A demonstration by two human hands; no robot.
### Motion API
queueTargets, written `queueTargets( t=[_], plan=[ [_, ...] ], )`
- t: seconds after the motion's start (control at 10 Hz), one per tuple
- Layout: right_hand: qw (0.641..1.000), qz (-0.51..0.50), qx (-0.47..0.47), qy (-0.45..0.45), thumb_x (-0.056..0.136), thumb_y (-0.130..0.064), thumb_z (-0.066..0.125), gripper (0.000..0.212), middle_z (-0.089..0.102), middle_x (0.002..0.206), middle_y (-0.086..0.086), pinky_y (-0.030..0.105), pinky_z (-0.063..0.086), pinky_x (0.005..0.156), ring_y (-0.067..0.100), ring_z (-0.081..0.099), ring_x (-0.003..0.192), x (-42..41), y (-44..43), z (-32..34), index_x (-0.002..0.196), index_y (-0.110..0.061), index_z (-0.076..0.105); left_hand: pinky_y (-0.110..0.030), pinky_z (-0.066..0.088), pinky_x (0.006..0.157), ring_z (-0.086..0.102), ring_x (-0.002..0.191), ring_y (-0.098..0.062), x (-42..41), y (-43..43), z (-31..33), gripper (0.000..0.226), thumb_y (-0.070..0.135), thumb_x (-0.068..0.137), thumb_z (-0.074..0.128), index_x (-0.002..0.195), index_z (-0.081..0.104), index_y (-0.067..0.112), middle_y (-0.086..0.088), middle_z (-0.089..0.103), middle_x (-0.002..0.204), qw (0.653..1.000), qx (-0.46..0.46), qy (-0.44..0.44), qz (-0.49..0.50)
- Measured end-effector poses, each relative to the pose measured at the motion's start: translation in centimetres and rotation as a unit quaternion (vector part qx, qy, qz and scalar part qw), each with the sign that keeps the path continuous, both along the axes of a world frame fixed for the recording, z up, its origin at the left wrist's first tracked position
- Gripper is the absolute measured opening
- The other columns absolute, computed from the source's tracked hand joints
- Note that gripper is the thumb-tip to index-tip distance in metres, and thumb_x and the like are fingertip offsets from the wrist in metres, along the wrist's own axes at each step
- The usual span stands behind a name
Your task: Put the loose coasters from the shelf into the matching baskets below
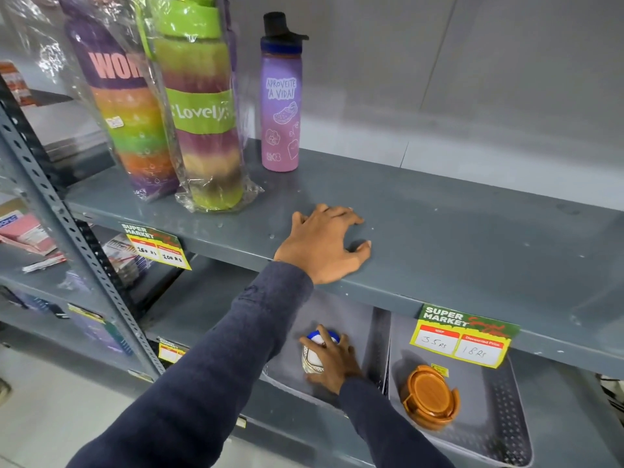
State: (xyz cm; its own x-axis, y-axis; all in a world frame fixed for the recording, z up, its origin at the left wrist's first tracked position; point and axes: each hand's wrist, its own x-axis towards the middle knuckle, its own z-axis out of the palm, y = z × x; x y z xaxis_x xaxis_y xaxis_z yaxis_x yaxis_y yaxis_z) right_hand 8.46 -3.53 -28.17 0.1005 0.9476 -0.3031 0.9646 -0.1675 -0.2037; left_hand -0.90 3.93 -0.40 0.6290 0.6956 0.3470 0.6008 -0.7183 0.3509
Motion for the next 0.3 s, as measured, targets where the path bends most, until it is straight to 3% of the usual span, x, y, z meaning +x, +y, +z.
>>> queueTargets(
  t=[0.1, 0.2, 0.3],
  plan=[
    [0.999, -0.014, -0.025, 0.026, 0.080, -0.053, 0.077, 0.097, -0.004, 0.171, -0.007, 0.059, 0.027, 0.115, 0.050, 0.017, 0.143, 0.0, -0.2, 0.9, 0.151, -0.061, 0.012, -0.035, 0.017, 0.087, 0.036, 0.126, -0.010, 0.1, 0.1, -0.1, 0.055, 0.058, 0.078, 0.044, 0.127, 0.055, 0.035, 0.014, 0.049, 0.142, 1.000, -0.004, -0.004, -0.003],
    [0.997, -0.025, -0.002, 0.072, 0.082, -0.066, 0.069, 0.102, -0.017, 0.170, -0.010, 0.065, 0.013, 0.120, 0.049, -0.010, 0.153, -0.6, -2.1, 3.0, 0.152, -0.060, -0.004, -0.036, 0.020, 0.088, 0.038, 0.126, -0.012, 0.1, 0.0, 0.3, 0.055, 0.057, 0.078, 0.044, 0.126, 0.056, 0.035, 0.014, 0.050, 0.141, 1.000, -0.002, 0.004, 0.000],
    [0.992, -0.029, 0.077, 0.099, 0.090, -0.064, 0.061, 0.087, -0.013, 0.171, -0.009, 0.056, 0.016, 0.125, 0.034, -0.008, 0.158, -0.9, -3.8, 4.5, 0.157, -0.050, 0.007, -0.038, 0.022, 0.090, 0.040, 0.127, -0.014, -0.2, -0.4, 0.5, 0.053, 0.055, 0.079, 0.045, 0.127, 0.056, 0.034, 0.012, 0.050, 0.142, 1.000, -0.005, 0.014, 0.005]
  ],
)
